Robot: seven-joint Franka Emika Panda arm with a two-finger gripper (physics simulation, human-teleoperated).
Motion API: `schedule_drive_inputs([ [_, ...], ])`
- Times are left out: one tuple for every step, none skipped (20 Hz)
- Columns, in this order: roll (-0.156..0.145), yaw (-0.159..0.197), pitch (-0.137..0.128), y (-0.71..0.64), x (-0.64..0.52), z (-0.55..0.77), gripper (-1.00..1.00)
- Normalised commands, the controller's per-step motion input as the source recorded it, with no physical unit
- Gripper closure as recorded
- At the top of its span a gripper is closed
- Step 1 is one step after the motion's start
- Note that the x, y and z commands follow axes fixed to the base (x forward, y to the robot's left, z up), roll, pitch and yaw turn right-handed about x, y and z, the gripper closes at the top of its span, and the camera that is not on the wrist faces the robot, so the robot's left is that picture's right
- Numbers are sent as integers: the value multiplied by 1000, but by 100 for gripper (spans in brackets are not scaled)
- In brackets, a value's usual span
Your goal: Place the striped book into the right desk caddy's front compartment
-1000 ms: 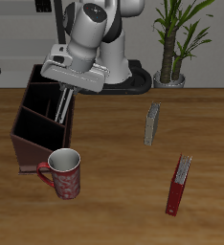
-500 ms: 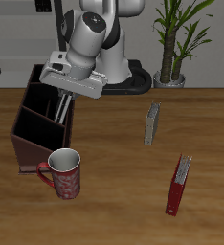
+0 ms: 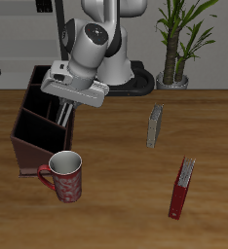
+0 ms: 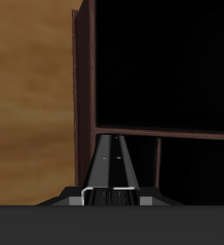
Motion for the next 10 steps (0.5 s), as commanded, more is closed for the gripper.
schedule_drive_inputs([
  [-62, -23, 32, -130, 45, -130, 100],
  [7, -9, 40, -110, 17, -152, 100],
  [-52, -34, 40, -142, 33, -114, 100],
  [-22, -24, 19, -70, -30, -62, 100],
  [10, -14, 36, -14, 91, -84, 100],
  [-25, -8, 23, -60, -15, -62, 100],
  [-19, -17, 15, -44, 72, -66, 100],
  [-50, -31, 40, -98, 8, -53, -100],
  [-18, -46, 38, -47, 78, -44, -100],
  [33, 12, 42, -14, 105, -7, -100],
])
